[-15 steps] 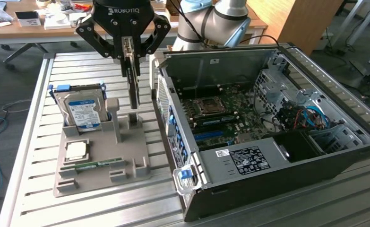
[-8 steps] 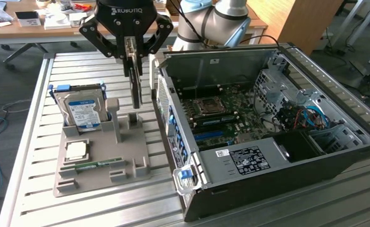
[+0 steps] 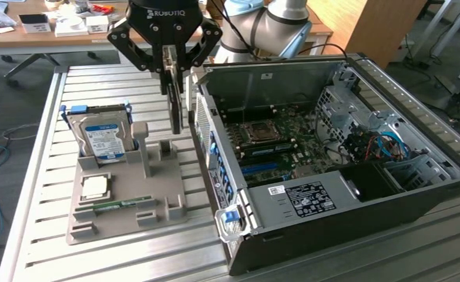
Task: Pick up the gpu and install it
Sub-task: 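Pick up the gpu and move the gpu toward the slot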
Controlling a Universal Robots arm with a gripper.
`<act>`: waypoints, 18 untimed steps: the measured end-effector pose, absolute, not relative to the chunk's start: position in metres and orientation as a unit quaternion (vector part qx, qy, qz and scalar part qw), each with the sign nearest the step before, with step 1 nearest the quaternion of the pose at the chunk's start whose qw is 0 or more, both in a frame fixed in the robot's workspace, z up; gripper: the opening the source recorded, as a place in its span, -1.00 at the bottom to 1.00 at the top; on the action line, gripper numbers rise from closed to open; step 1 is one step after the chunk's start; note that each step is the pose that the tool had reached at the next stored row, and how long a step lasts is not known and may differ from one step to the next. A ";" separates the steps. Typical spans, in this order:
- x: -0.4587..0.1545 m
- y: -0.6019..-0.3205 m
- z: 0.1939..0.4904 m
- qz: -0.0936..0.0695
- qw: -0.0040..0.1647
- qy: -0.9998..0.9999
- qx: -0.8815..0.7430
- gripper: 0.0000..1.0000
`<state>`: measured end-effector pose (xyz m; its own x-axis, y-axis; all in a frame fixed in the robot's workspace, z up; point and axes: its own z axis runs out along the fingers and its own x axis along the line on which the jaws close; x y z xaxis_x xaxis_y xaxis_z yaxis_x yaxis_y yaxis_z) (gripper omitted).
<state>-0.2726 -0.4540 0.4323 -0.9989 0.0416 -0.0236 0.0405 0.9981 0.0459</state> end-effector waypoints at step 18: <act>-0.254 -0.454 0.432 0.023 0.012 0.999 0.020 -0.47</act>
